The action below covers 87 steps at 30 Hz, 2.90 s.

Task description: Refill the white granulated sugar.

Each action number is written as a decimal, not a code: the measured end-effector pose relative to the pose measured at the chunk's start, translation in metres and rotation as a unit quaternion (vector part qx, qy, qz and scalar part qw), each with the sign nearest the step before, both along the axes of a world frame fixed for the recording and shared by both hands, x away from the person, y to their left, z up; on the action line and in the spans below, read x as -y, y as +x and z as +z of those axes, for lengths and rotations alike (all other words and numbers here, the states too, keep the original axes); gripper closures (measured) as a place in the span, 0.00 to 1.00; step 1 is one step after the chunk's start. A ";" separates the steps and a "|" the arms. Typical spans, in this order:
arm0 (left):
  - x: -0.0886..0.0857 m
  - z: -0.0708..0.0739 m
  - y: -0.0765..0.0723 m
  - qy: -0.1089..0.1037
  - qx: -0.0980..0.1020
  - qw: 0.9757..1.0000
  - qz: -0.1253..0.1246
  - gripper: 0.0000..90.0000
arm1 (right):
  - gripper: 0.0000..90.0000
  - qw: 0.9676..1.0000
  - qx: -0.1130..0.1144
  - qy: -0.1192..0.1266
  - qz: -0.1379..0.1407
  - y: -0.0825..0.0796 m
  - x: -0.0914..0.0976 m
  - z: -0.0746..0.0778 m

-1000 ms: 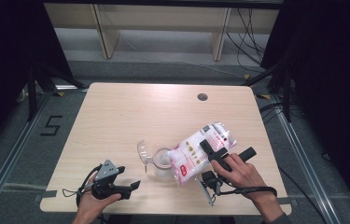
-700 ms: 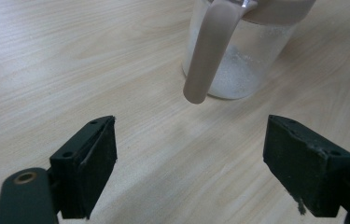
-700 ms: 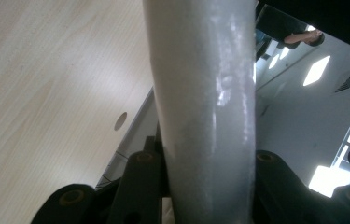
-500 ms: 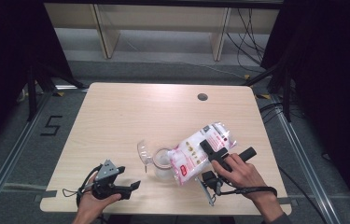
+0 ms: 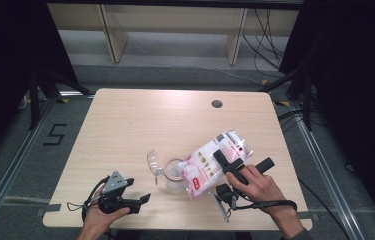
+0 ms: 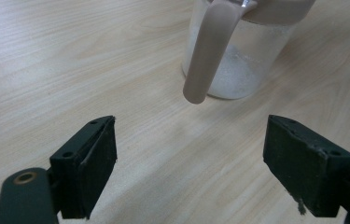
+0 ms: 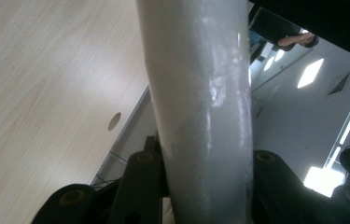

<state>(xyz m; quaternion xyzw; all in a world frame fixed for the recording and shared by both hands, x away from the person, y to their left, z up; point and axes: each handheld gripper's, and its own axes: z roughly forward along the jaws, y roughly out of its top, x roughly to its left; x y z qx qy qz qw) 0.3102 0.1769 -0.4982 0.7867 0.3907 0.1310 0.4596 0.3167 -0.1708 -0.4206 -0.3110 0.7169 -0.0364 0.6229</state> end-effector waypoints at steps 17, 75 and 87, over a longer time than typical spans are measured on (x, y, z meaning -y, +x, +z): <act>0.000 0.000 0.000 0.000 0.000 1.000 0.001 0.19 | 0.83 1.000 0.001 -0.001 0.006 -0.001 -0.001 0.002; 0.000 0.000 0.000 -0.001 -0.001 1.000 0.001 0.19 | 0.83 1.000 0.001 0.008 0.008 -0.001 0.000 0.001; 0.000 0.000 0.000 -0.001 0.000 1.000 0.000 0.19 | 0.83 1.000 0.004 0.004 0.011 -0.001 0.000 0.002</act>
